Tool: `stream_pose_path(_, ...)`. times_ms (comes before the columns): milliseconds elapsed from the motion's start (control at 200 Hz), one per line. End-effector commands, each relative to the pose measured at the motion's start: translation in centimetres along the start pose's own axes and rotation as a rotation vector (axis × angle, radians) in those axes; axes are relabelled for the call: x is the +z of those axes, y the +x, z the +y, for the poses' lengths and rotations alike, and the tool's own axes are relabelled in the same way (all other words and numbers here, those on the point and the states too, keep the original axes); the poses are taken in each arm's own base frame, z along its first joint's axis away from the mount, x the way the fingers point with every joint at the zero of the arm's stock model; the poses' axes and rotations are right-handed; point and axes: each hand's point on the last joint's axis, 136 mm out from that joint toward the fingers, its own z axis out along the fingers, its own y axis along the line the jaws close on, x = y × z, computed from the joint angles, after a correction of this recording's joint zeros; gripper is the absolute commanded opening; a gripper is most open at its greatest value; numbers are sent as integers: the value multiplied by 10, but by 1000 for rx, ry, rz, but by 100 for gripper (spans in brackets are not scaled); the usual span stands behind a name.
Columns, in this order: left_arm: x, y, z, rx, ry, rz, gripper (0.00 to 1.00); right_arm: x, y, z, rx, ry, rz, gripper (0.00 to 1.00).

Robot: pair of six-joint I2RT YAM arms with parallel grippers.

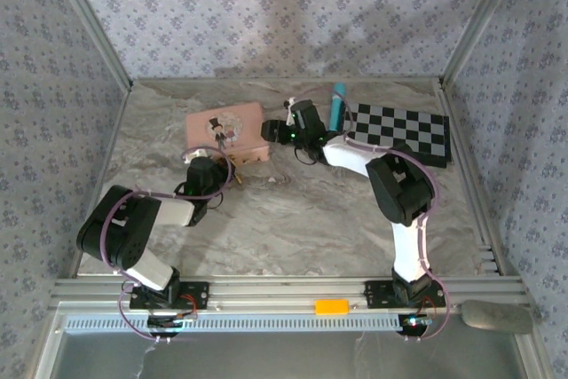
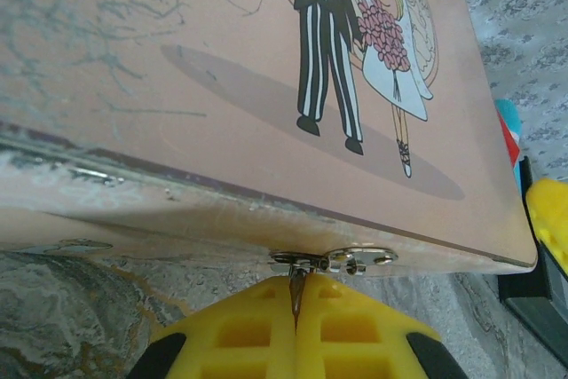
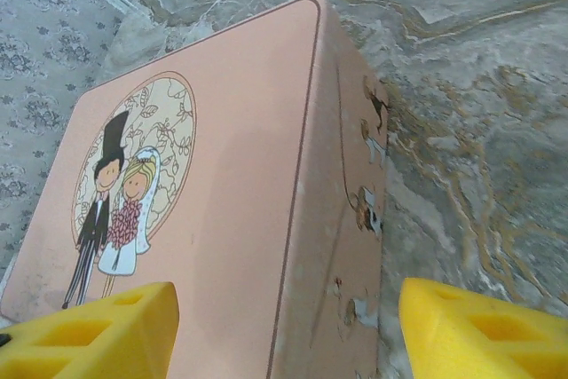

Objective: Unlock a padlock with a key

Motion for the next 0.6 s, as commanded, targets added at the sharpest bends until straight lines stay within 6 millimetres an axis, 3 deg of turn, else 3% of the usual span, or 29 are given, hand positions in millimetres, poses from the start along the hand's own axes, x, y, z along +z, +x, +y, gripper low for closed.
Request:
stream_pose_path(0, -6, 25, 42, 26, -151, 99, 5, 17, 14, -2, -24, 8, 60, 67)
stream_pose_path(245, -5, 27, 46, 14, -169, 109, 18, 35, 27, -1, -31, 27, 110, 65)
stream_pose_path(595, -12, 32, 46, -17, -155, 126, 36, 40, 40, -6, 10, 28, 137, 61)
